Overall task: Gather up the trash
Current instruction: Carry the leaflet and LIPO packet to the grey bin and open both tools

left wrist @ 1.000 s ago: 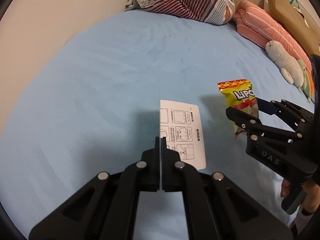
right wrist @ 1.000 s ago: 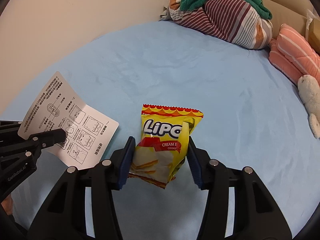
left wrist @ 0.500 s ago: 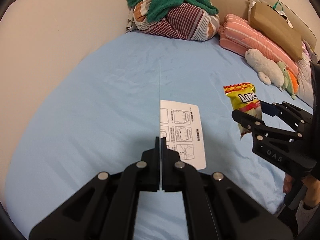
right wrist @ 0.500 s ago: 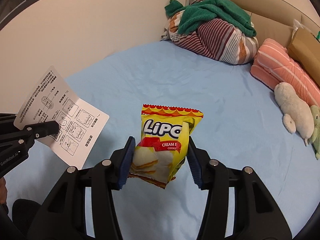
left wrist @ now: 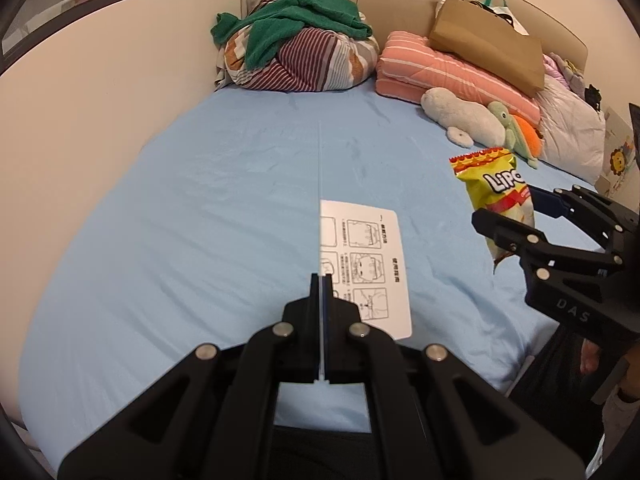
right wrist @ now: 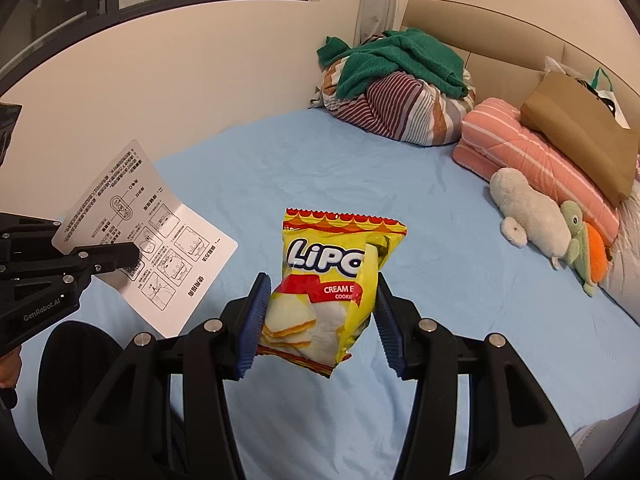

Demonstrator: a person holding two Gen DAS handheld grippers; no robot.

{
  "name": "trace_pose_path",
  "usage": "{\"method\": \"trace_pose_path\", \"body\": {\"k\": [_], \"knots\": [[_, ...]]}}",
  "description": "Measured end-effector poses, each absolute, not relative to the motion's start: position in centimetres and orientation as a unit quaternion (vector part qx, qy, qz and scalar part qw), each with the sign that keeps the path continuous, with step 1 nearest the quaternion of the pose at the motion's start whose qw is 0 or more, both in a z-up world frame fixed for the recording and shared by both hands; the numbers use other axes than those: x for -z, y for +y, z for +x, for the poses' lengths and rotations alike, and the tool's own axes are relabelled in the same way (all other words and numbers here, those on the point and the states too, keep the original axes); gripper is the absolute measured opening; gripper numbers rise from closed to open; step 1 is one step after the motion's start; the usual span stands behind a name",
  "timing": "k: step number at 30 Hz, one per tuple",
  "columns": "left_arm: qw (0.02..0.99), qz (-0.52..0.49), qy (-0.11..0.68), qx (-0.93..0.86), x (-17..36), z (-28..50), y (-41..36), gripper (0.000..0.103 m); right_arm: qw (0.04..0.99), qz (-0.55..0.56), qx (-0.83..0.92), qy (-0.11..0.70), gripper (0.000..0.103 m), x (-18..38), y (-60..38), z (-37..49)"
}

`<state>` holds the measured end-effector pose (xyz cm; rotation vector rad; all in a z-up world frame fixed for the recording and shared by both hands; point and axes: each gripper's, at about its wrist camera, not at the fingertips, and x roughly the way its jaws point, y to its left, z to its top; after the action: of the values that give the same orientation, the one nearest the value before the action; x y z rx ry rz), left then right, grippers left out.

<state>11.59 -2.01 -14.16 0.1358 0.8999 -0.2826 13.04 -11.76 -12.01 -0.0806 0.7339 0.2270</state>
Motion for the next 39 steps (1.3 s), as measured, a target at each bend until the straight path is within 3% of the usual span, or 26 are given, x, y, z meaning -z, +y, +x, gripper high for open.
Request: {"method": "trace_pose_path", "body": {"k": [39], "knots": [[0.866, 0.148, 0.369, 0.303, 8.0, 0.4, -20.0, 0.001, 0.951, 0.007, 0.082, 0.298, 0.049, 4.8, -33.0, -6.8]]}}
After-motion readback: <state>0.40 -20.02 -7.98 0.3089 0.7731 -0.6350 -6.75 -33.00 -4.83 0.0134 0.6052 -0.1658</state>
